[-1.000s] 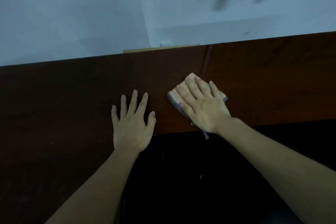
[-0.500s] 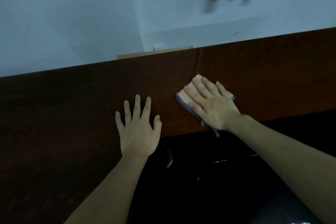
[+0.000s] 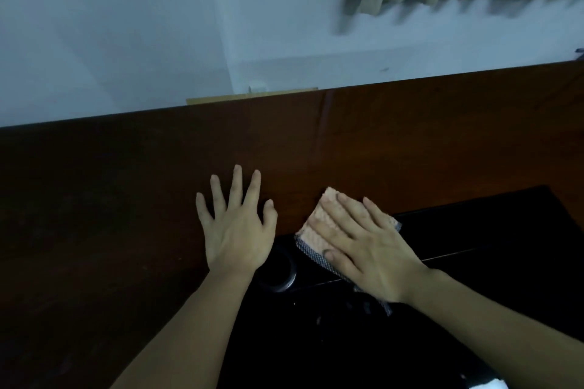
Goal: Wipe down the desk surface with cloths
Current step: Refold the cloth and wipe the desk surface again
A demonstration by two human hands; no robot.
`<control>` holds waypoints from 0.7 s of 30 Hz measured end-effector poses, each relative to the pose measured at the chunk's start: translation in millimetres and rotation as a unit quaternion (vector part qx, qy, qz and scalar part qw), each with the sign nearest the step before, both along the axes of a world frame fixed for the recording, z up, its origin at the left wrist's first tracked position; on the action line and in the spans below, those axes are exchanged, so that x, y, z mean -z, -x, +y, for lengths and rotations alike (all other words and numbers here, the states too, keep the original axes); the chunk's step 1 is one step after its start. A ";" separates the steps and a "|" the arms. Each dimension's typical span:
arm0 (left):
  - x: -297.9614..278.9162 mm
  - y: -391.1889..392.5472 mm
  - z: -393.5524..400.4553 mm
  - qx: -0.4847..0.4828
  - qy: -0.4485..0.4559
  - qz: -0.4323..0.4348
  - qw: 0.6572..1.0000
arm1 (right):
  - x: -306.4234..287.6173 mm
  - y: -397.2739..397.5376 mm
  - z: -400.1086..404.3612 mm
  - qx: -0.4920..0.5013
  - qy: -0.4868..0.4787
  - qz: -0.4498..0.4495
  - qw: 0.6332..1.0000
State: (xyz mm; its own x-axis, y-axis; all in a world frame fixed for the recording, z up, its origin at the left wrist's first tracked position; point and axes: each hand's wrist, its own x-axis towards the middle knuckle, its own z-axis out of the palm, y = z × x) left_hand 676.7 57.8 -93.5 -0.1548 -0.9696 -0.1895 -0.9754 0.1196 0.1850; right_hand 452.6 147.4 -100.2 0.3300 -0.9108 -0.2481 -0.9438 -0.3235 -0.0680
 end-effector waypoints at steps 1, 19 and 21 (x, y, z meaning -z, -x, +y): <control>-0.4 0.4 -0.3 0.002 -0.003 0.002 1.000 | -0.6 3.0 -6.4 0.003 0.002 0.001 1.000; 2.4 1.8 5.4 0.089 0.073 0.028 0.993 | 4.1 12.7 12.1 0.036 0.017 0.004 0.999; 2.8 2.5 6.7 0.116 0.087 0.027 0.989 | 2.1 20.5 13.6 0.023 0.007 -0.001 1.000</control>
